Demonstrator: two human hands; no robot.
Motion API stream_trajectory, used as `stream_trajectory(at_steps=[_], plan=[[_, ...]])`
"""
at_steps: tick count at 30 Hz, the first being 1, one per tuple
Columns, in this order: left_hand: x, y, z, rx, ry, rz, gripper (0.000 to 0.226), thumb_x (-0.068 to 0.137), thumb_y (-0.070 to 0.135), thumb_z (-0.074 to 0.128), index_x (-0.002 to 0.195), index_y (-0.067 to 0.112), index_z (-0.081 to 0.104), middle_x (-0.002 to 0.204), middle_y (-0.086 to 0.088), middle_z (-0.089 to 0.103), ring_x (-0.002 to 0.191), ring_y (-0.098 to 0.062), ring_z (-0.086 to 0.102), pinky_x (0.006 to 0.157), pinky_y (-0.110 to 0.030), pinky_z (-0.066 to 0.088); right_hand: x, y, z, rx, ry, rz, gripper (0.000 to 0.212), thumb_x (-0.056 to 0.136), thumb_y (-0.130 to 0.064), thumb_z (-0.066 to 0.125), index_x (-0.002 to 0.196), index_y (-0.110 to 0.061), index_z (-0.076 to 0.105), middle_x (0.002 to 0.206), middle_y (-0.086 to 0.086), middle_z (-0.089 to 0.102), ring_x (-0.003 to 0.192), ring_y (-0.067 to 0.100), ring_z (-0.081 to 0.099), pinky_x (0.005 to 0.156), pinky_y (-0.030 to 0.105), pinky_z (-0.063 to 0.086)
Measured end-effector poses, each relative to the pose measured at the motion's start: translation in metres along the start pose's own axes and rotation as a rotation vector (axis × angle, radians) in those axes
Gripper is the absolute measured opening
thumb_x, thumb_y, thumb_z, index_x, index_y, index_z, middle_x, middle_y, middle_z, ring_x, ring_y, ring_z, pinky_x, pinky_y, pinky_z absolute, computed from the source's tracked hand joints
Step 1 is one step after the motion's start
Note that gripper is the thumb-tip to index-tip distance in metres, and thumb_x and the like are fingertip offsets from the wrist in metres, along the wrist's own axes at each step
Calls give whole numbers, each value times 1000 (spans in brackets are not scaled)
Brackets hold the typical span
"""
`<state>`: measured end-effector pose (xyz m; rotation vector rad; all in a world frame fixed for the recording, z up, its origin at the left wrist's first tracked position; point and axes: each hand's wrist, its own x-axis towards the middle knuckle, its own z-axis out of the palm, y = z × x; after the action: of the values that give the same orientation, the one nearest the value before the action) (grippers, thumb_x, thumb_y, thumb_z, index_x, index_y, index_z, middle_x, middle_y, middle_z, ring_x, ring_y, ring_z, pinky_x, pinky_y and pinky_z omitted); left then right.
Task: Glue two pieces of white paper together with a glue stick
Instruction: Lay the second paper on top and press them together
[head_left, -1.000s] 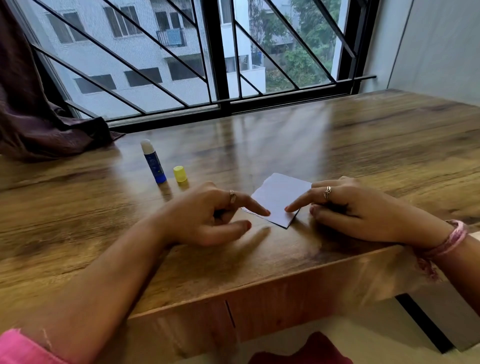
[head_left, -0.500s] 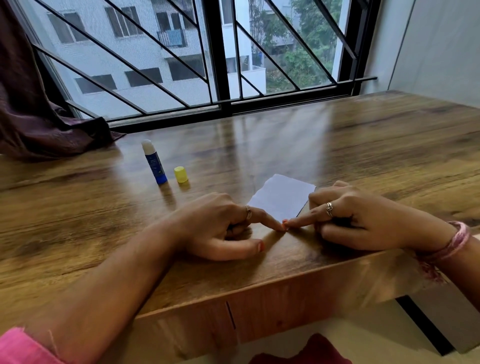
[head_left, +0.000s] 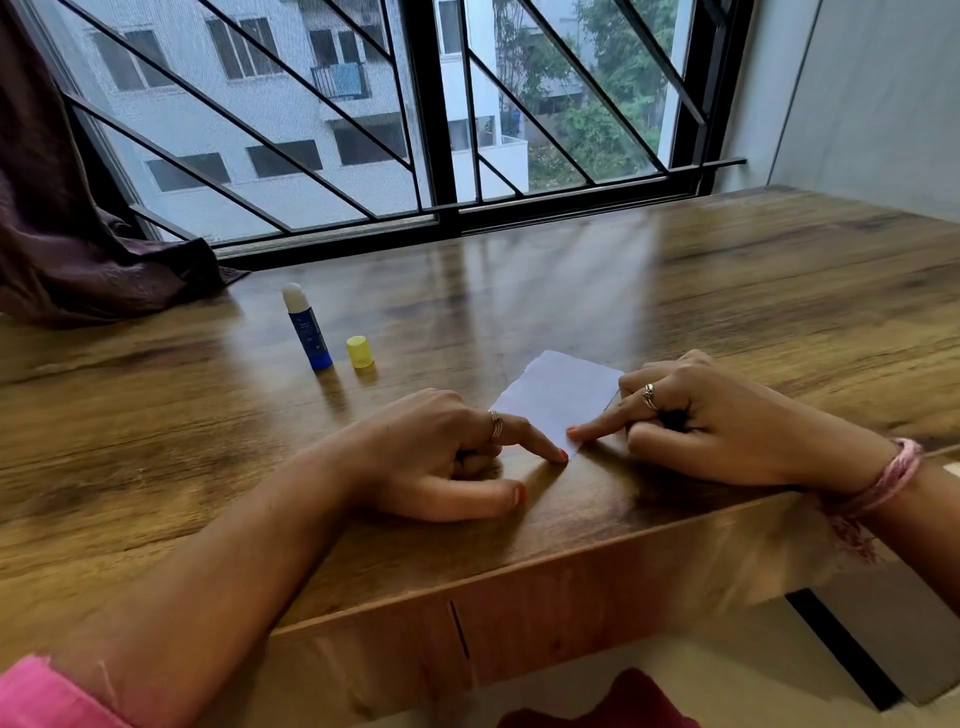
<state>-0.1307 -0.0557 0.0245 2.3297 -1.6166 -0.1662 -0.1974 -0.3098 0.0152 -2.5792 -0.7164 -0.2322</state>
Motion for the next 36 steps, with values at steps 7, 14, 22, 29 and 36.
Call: stream_trajectory(at_steps=[7, 14, 22, 29, 36], plan=[[0, -2, 0, -11, 3, 1, 37, 89, 35, 53, 125, 41, 55, 47, 4, 33, 44, -14, 39, 51, -18, 27, 0, 15, -6, -125, 53, 54, 30, 86, -28, 58, 109, -45, 67, 65, -15, 54, 58, -1, 54, 59, 24, 37], [0, -2, 1, -28, 14, 23, 37, 90, 33, 53, 126, 38, 55, 46, 5, 32, 43, -13, 38, 50, -17, 27, 0, 35, -23, -221, 68, 180, 33, 88, -22, 58, 113, -42, 65, 58, -12, 43, 64, -15, 50, 61, 26, 30], [-4, -7, -5, -105, 16, -14, 34, 88, 21, 56, 120, 31, 62, 46, 2, 33, 41, -15, 35, 48, -21, 28, -4, 33, -22, -190, 100, 71, 32, 86, -16, 63, 107, -38, 70, 69, -16, 51, 57, -1, 53, 65, 19, 31], [-15, -18, -17, -81, 108, -80, 21, 87, 34, 51, 97, 46, 66, 46, -2, 37, 40, -14, 37, 44, -32, 36, -17, 15, -20, -136, 97, 6, 25, 79, -32, 55, 92, -39, 75, 73, -20, 55, 62, 4, 56, 74, 33, 42], [-15, -23, -18, 75, 199, -191, 45, 83, 50, 36, 104, 29, 70, 40, 7, 33, 40, -14, 42, 46, -27, 35, -22, 8, -15, 111, -12, -57, 36, 80, -29, 48, 105, -42, 71, 73, -7, 55, 59, 14, 55, 55, 37, 46]])
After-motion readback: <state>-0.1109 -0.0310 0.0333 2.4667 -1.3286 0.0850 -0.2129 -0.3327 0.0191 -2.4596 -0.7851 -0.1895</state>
